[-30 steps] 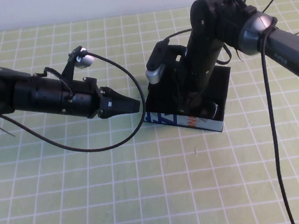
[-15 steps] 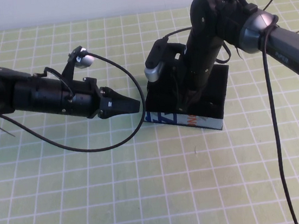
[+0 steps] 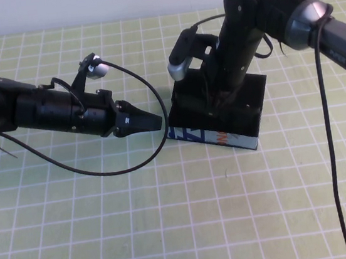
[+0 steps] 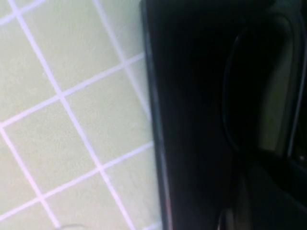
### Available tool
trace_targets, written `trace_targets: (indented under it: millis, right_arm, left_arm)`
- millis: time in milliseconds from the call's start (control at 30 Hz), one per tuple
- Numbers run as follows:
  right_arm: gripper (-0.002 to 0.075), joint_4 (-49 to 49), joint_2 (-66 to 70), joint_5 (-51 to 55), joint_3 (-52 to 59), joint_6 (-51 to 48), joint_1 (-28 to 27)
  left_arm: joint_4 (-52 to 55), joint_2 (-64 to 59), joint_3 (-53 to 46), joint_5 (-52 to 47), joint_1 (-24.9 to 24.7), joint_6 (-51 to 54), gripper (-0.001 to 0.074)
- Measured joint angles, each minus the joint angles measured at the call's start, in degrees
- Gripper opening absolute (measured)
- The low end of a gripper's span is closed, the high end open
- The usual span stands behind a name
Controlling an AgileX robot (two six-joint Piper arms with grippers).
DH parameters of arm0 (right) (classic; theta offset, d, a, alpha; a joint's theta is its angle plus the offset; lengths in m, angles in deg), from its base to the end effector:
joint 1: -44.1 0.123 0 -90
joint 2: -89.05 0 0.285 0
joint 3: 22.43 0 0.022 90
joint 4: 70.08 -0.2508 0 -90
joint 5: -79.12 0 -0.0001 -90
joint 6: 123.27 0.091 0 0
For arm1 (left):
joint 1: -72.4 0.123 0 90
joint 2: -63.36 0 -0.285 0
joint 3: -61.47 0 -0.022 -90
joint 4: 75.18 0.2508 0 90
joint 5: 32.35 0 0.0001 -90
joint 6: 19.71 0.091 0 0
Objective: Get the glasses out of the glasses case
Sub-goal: Pick up the glasses from the glasses case, then place the glasses on the table
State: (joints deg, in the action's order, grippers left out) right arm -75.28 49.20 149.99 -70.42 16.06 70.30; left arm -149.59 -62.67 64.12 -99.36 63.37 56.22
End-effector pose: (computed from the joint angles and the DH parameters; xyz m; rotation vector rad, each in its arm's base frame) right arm 0.4423 0.2263 0.2314 -1.5424 2.3797 0.0737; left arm 0.3887 -0.1435 0.1956 0.8926 2.1360 -1.3303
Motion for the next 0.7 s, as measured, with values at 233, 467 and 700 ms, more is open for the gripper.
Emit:
trace_targets:
  millis: [233, 467, 700]
  right_arm:
    - [0.0026, 1.2, -7.1, 0.1, 0.0, 9.0, -0.1]
    - [0.0026, 6.3, -17.4, 0.1, 5.8, 26.1, -0.5]
    - [0.0026, 6.5, -29.5, 0.2, 24.9, 39.3, -6.7]
  left_arm:
    - [0.0, 0.0, 0.0, 0.0, 0.0, 0.0, -0.0004]
    - [0.0, 0.7, 0.0, 0.0, 0.0, -0.8, -0.0004]
    - [-0.1, 2.2, 0.0, -0.1, 0.0, -1.5, -0.0004]
